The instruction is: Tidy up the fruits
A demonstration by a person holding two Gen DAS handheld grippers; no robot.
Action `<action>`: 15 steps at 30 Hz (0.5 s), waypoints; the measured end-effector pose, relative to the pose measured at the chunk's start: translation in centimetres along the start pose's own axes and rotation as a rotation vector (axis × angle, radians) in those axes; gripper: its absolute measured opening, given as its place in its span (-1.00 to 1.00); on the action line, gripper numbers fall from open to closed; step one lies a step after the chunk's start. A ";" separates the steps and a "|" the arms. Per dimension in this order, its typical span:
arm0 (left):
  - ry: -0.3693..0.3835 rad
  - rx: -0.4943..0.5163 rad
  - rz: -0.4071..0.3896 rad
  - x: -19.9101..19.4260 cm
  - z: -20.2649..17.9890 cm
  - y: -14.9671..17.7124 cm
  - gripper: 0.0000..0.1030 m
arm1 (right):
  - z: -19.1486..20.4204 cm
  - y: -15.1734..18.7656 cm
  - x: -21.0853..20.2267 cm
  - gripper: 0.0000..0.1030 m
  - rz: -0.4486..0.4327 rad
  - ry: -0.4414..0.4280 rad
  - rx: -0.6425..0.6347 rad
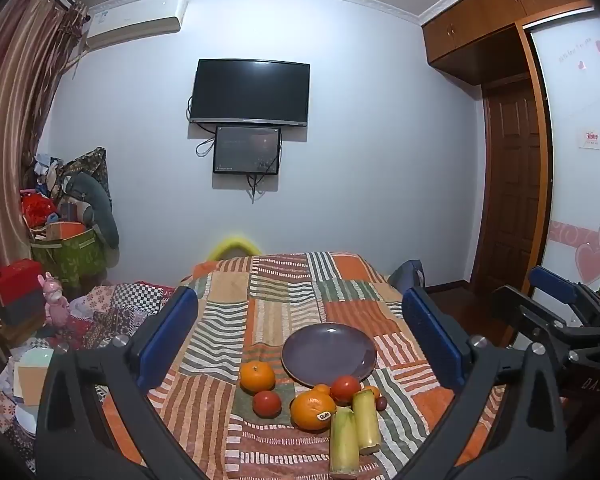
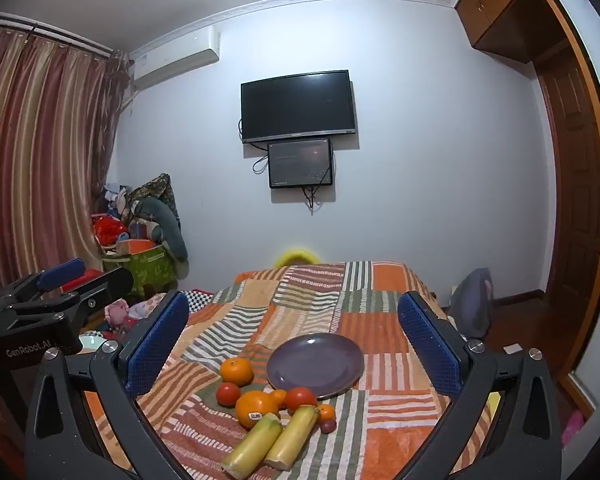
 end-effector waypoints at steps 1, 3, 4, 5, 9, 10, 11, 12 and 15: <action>-0.004 0.000 -0.001 0.0 0.0 0.0 1.00 | 0.0 0.0 0.0 1.00 0.004 -0.002 -0.002; -0.010 -0.005 -0.002 0.2 0.2 -0.1 1.00 | 0.0 0.0 0.0 1.00 0.004 -0.002 -0.001; -0.010 -0.007 -0.003 0.3 0.3 -0.2 1.00 | 0.0 0.0 0.0 1.00 0.003 -0.002 0.000; -0.008 -0.009 -0.001 0.4 0.4 -0.3 1.00 | 0.0 0.0 0.0 1.00 0.003 -0.002 0.000; -0.002 -0.005 -0.004 0.0 -0.4 -1.1 1.00 | 0.4 0.1 0.1 1.00 0.003 -0.001 -0.004; -0.003 -0.005 -0.006 0.1 -0.4 -1.2 1.00 | -0.4 0.0 0.0 1.00 0.003 -0.003 0.015; -0.002 -0.003 -0.014 -0.1 -0.2 -0.5 1.00 | -0.3 0.0 0.0 1.00 0.004 -0.003 0.013; -0.003 0.000 -0.019 -0.2 0.0 -0.2 1.00 | -0.2 0.0 0.0 1.00 0.005 -0.002 0.012; -0.007 0.006 -0.021 -0.2 -0.1 -0.3 1.00 | -0.1 0.0 -0.1 1.00 0.003 -0.002 0.015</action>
Point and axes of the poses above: each gripper's, at about its wrist camera, not at the fingertips, and x roughly the way its jaws point, z to its left, y to its underside, the point moved 8 cm from there along x, roughly the way its jaws point, and after that the axes turned 4 degrees about -z, right-handed, at the moved point
